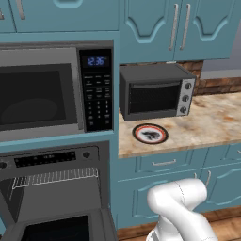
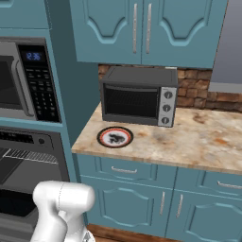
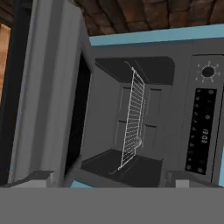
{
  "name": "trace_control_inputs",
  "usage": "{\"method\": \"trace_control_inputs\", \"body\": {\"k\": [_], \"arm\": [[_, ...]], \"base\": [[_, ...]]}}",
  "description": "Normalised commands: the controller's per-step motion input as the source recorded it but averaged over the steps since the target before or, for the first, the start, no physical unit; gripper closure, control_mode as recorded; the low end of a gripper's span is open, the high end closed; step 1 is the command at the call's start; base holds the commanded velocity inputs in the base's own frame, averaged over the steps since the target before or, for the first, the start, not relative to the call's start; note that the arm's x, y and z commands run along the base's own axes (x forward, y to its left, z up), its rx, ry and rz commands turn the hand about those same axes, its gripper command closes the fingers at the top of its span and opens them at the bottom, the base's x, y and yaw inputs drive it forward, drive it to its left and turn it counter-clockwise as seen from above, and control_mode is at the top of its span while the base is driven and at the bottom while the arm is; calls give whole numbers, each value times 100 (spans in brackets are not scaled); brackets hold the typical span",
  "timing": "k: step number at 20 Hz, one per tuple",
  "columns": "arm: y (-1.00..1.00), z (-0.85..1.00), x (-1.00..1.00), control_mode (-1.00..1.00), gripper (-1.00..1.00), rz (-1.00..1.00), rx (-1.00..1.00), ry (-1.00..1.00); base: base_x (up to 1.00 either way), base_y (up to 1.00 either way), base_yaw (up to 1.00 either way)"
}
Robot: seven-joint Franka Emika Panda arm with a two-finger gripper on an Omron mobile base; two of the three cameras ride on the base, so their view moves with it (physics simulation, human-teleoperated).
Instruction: Take the fish from the oven and place it on the plate on the counter.
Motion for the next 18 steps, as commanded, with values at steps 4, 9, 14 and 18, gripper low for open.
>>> {"method": "trace_control_inputs", "body": {"k": [4, 9, 14, 18], "arm": [[3, 41, 24, -100, -100, 0, 0, 3], [-4, 12, 61, -100, -100, 0, 0, 2], [-19, 0, 80, -100, -100, 0, 0, 0], [-28, 0, 91, -100, -100, -5, 3, 0]], "base": [[0, 0, 0], [0, 0, 0], [0, 0, 0], [0, 0, 0]]}}
